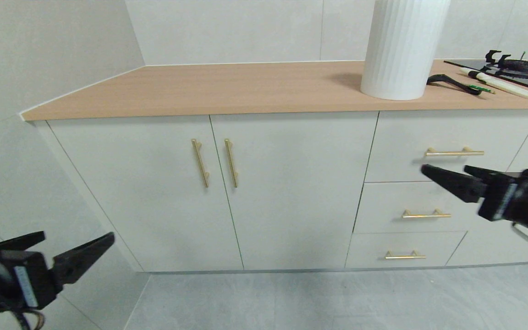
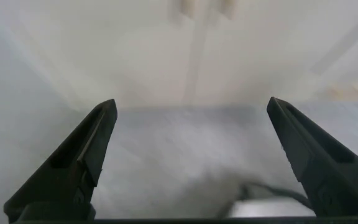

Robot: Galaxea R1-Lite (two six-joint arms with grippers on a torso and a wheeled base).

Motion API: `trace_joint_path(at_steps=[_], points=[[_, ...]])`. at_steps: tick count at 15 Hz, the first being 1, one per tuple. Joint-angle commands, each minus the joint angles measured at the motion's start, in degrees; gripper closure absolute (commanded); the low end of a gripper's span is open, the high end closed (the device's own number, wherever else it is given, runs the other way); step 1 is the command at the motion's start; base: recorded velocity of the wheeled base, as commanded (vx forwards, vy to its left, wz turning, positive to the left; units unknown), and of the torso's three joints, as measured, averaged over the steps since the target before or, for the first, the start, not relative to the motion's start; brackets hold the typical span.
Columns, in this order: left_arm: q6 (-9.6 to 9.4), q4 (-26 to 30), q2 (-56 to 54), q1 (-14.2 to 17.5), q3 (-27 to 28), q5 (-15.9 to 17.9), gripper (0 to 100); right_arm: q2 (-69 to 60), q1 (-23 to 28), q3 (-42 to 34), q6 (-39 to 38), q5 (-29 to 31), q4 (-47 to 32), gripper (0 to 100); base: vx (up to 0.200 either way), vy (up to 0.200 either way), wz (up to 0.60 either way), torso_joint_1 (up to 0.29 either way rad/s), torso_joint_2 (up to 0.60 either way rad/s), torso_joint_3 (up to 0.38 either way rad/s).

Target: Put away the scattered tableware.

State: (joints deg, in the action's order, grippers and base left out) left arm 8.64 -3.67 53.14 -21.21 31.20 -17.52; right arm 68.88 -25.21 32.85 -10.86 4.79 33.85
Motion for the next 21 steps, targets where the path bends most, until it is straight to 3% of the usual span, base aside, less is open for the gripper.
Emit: trace_joint_path(at_steps=[1,2,3,7,10,12,13,14,15,17,19,20,21], points=[[-8.47,0.42,-22.99,11.28,-6.23,-1.03,0,-29.24,5.35,-9.56,6.73,1.80,-8.36,0,0.000,0.000,0.00,0.000,0.00,0.000],[-8.64,0.68,-25.28,11.63,-6.41,-1.03,0,-32.31,6.05,-9.39,6.73,1.89,-11.53,0,0.000,0.000,0.00,0.000,0.00,0.000],[-8.91,3.76,-31.52,11.81,-5.80,-1.11,0,-40.40,9.74,-9.04,7.79,1.63,-20.14,0,0.000,0.000,0.00,0.000,0.00,0.000],[-8.91,10.26,-43.47,12.33,-5.62,-1.11,0,-60.00,18.09,-9.30,14.38,1.10,-33.41,0,0.000,0.000,0.00,0.000,0.00,0.000],[-9.61,10.79,-47.69,14.18,-7.20,-1.03,0,-66.15,24.33,-9.47,17.45,0.31,-37.37,0,0.000,0.000,0.00,0.000,0.00,0.000],[-8.29,9.73,-48.04,17.17,-7.99,-1.38,0,-68.88,25.30,-12.11,17.63,-0.04,-39.57,0,0.000,0.000,0.00,0.000,0.00,0.000],[-8.73,10.00,-50.15,19.81,-8.52,-0.15,0,-68.88,25.30,-12.81,17.19,0.39,-38.95,0,0.000,0.000,0.00,0.000,0.00,0.000],[-9.61,10.44,-53.14,21.04,-10.19,3.37,0,-68.88,25.30,-13.96,16.49,0.39,-38.95,0,0.000,0.000,0.00,0.000,0.00,0.000],[-9.61,10.26,-53.14,21.12,-11.42,4.25,0,-68.88,25.30,-14.92,15.96,0.22,-38.86,0,0.000,0.000,0.00,0.000,0.00,0.000],[-9.61,9.56,-53.14,21.12,-18.01,5.30,0,-68.88,25.30,-23.98,15.26,-0.31,-37.72,0,0.000,0.000,0.00,0.000,0.00,0.000],[-9.79,1.74,-53.14,21.12,-26.80,12.24,0,-68.88,25.30,-32.68,15.26,-1.80,-31.30,0,0.000,0.000,0.00,0.000,0.00,0.000],[-9.79,-2.75,-53.14,21.12,-30.23,14.71,0,-68.88,25.30,-32.85,14.47,-3.21,-30.95,0,0.000,0.000,0.00,0.000,0.00,0.000],[-9.70,-3.01,-53.14,21.12,-31.20,16.73,0,-68.88,25.30,-32.77,12.97,-4.09,-32.10,0,0.000,0.000,0.00,0.000,0.00,0.000]])
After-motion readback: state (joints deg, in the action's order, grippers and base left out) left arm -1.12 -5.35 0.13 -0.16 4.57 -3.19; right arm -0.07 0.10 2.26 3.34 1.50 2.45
